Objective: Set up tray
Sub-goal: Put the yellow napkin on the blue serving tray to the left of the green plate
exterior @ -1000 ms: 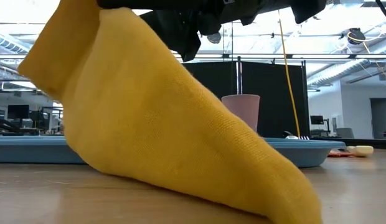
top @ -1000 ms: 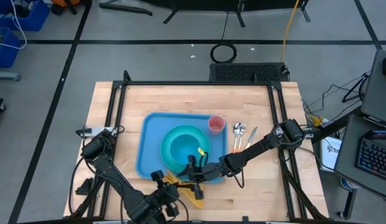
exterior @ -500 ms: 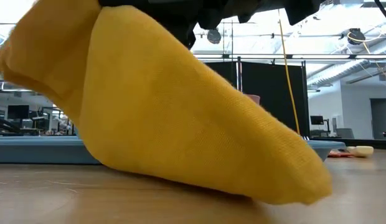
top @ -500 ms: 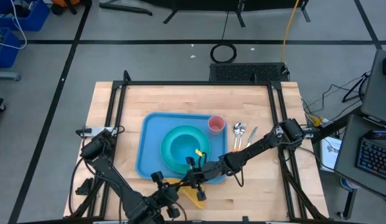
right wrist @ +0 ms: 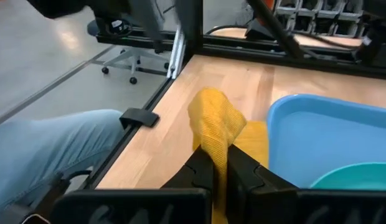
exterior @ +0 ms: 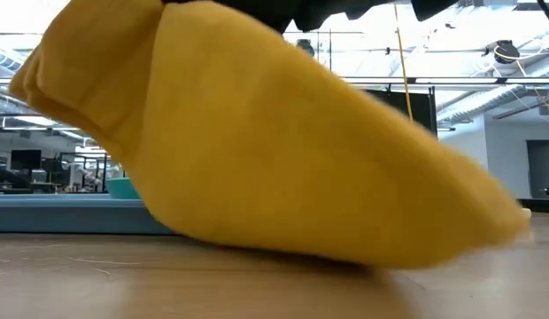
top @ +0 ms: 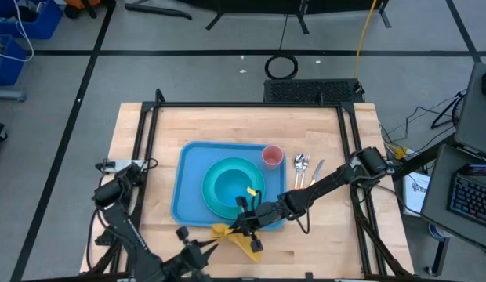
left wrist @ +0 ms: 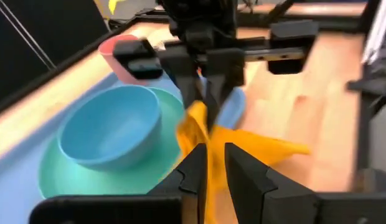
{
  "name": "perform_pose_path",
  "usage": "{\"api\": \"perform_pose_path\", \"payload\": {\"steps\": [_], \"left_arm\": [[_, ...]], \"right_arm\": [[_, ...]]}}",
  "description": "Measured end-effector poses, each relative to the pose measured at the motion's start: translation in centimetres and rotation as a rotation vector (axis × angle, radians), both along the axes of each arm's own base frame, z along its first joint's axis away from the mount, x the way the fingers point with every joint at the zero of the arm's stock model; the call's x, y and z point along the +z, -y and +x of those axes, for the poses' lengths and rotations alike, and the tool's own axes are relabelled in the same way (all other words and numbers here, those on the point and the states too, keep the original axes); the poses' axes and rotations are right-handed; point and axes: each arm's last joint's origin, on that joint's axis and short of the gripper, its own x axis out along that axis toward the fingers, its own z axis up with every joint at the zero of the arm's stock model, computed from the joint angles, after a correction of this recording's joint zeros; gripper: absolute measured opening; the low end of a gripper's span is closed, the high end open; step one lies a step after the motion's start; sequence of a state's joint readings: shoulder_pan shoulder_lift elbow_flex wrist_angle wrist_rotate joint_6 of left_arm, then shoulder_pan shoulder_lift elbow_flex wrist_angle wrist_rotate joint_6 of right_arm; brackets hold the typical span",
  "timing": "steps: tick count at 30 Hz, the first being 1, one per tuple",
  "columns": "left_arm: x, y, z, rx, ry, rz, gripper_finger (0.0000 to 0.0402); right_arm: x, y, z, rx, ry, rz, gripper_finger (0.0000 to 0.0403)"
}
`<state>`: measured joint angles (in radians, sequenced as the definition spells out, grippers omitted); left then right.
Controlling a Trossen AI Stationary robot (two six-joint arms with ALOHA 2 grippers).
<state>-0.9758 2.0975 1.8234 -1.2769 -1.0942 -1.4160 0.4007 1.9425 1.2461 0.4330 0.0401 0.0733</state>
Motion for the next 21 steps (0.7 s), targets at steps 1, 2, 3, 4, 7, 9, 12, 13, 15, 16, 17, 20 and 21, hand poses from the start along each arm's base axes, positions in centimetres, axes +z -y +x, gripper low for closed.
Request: {"api": "perform_pose_path", "payload": {"steps": [1, 2, 3, 4, 7, 9, 12, 13, 15, 16, 17, 20, 21], "left_arm": [[-0.1, 0.3, -0.4, 0.002, 0.015, -0.018, 0.0062], [-0.2, 0.5, -0.7, -0.001, 0.011, -0.034, 0.0062], [-0.4, 0.6, -1.0, -0.002, -0.004, -0.052, 0.0062], [-0.6, 0.7, -1.1, 0.005, -0.017, -0.072, 0.0062], [-1.4, 0.6, -1.3, 0.028, -0.049, -0.117, 0.0065], [-2.1, 0.6, -1.2, 0.027, -0.046, -0.134, 0.0079], [-3.2, 0.5, -0.7, 0.029, -0.043, -0.162, 0.0121], [-3.5, 0.4, -0.6, 0.034, -0.044, -0.169, 0.0139], [-4.2, 0.0, -0.2, 0.047, -0.056, -0.181, 0.018], [-4.5, -0.2, -0.1, 0.053, -0.061, -0.186, 0.0201], [-4.8, -0.4, 0.1, 0.059, -0.06, -0.195, 0.0222], [-5.5, -0.8, 0.9, 0.078, -0.049, -0.222, 0.0277], [-5.8, -1.0, 1.0, 0.076, -0.064, -0.223, 0.0293]], "right_arm": [[0.0, 0.0, 0.0, -0.004, 0.003, -0.006, 0.0002], [0.0, 0.0, 0.0, -0.002, 0.002, -0.013, 0.0002], [-0.1, -0.1, -0.1, 0.002, -0.004, -0.018, 0.0002], [-0.2, -0.2, -0.2, 0.005, -0.01, -0.026, 0.0001], [-0.2, -0.3, -0.2, 0.014, -0.009, -0.049, 0.0001], [-0.2, -0.3, -0.2, 0.013, -0.009, -0.05, 0.0001], [-0.2, -0.2, -0.2, 0.009, -0.01, -0.05, 0.0001], [-0.2, -0.2, -0.2, 0.007, -0.01, -0.049, 0.0001], [-0.2, -0.1, -0.2, 0.005, -0.01, -0.048, 0.0001], [-0.2, -0.1, -0.2, 0.005, -0.01, -0.051, 0.0001], [-0.2, -0.1, -0.2, 0.006, -0.01, -0.051, 0.0001], [-0.2, -0.2, -0.2, 0.009, -0.008, -0.049, 0.0001], [-0.2, -0.2, -0.2, 0.009, -0.009, -0.048, 0.0001]]}}
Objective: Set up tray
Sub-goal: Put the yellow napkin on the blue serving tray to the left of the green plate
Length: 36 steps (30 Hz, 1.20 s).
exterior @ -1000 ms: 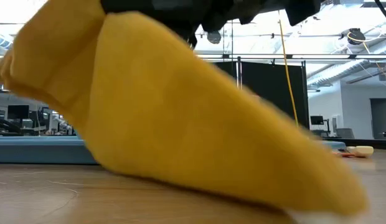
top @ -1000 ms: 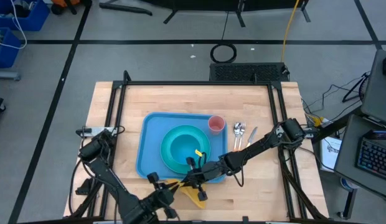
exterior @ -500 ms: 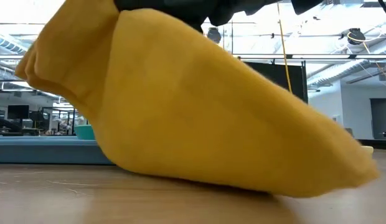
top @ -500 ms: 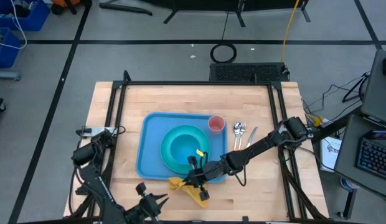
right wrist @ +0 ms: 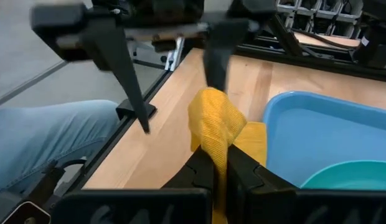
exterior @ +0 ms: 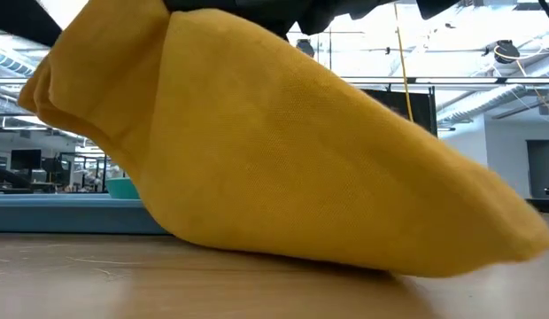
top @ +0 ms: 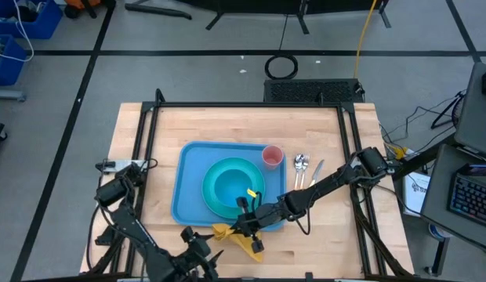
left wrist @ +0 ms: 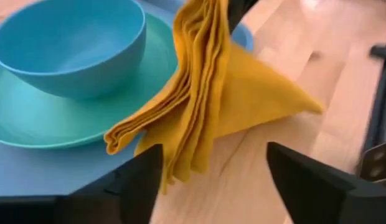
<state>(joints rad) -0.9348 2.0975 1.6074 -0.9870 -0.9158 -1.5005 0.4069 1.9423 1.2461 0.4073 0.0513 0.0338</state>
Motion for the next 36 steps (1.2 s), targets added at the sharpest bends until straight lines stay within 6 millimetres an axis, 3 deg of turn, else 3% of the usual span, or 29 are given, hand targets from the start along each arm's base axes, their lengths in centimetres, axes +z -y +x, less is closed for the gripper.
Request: {"api": "perform_pose_path", "payload": {"steps": [5, 10, 27, 36], "left_arm": [[-1.2, -0.7, 1.0, -0.042, -0.061, -0.001, 0.0346], [-1.5, -1.0, 1.5, -0.084, -0.112, 0.006, 0.0357], [-1.5, -0.8, 1.3, -0.13, -0.145, 0.037, 0.0256], [-1.5, -0.8, 1.4, -0.213, -0.204, 0.105, 0.0244]], "right_arm": [[0.1, -0.2, -0.1, 0.023, 0.0, 0.019, 0.0], [0.0, -0.4, -0.1, 0.066, -0.025, 0.067, 0.0], [-0.4, -1.0, -0.7, 0.214, -0.131, 0.174, 0.0001], [-0.3, -1.1, -0.7, 0.292, -0.161, 0.226, 0.0001]]}}
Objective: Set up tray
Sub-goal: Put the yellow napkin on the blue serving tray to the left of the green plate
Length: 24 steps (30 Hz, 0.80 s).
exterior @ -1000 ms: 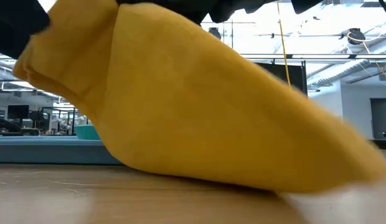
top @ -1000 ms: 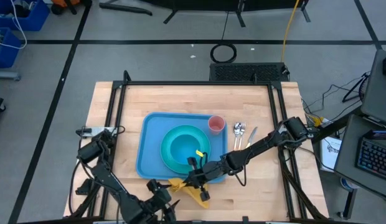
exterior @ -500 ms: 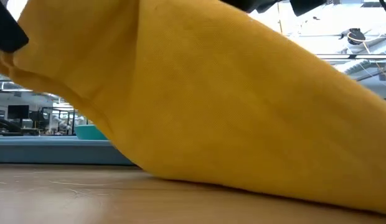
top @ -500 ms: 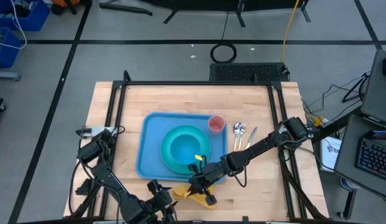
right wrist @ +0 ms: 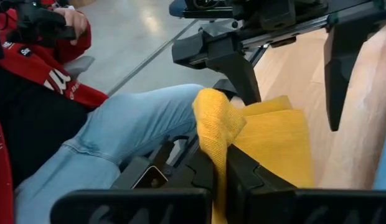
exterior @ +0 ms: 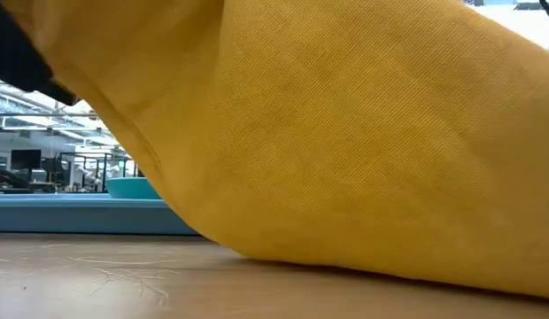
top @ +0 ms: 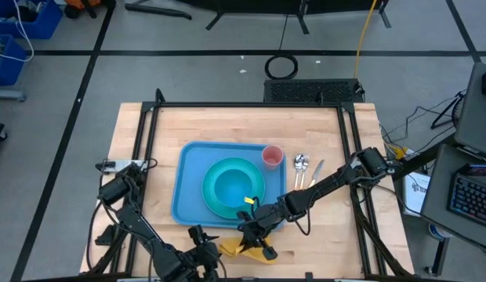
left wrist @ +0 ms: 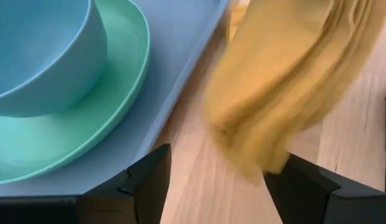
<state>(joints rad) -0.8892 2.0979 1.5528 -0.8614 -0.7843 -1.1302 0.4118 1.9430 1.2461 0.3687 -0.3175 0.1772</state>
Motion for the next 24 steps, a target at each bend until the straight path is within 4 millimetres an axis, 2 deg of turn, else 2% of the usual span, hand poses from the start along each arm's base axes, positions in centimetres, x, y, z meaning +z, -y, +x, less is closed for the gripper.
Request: {"api": "perform_pose_path", "payload": {"steps": [11, 18, 24], "left_arm": [[0.11, -0.45, 0.57, -0.022, 0.017, 0.067, 0.0243], [0.29, 0.37, 0.64, -0.114, 0.034, 0.102, 0.0244], [0.31, 0.28, 1.01, -0.118, 0.034, 0.089, 0.0243]], "right_arm": [[-0.01, 0.02, 0.0, -0.001, -0.002, 0.001, 0.0003], [-0.01, 0.02, 0.0, -0.001, -0.002, 0.001, 0.0003], [0.07, 0.0, 0.03, -0.002, 0.006, 0.004, 0.0003]]}}
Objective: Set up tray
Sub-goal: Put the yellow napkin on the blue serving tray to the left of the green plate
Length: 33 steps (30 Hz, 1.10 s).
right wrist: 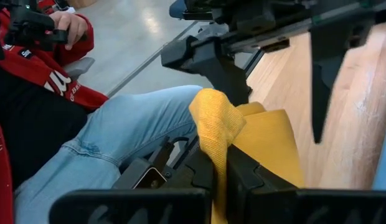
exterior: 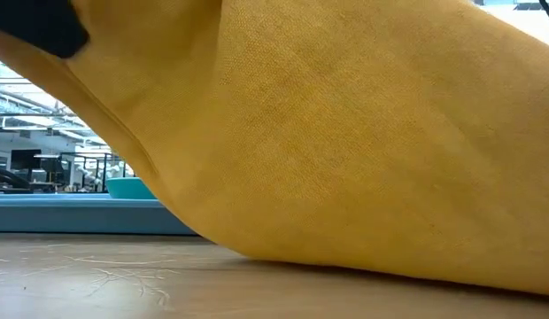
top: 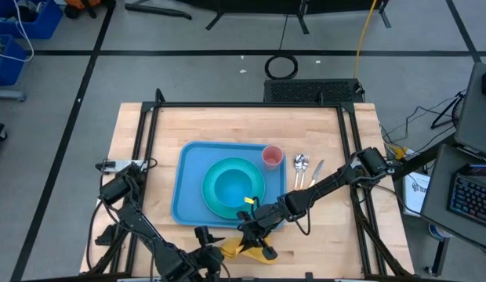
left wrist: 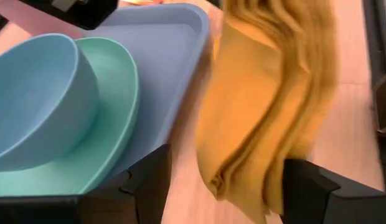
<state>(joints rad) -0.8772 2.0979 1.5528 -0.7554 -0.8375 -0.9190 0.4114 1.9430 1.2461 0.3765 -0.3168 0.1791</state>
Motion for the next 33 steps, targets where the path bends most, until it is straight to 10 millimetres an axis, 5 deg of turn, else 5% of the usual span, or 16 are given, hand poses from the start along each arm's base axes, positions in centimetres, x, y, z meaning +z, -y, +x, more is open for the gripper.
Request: {"api": "perform_pose_path", "payload": {"steps": [5, 13, 22, 33], "left_arm": [[-0.1, -0.6, 0.6, 0.025, -0.019, -0.032, 0.0205], [-0.1, -0.6, 0.7, 0.01, -0.043, -0.032, 0.0019], [0.6, 0.3, -1.5, 0.016, 0.01, 0.014, 0.0012], [5.8, 0.0, -4.3, -0.027, 0.045, -0.062, 0.0012]], "right_arm": [[0.0, 0.1, 0.0, -0.001, 0.004, -0.004, 0.0003], [0.0, 0.7, 0.3, -0.014, 0.008, -0.003, 0.0002], [0.3, 1.3, 0.7, -0.033, 0.035, 0.007, 0.0001], [2.6, 2.9, 2.2, 0.004, 0.144, 0.117, 0.0001]]}}
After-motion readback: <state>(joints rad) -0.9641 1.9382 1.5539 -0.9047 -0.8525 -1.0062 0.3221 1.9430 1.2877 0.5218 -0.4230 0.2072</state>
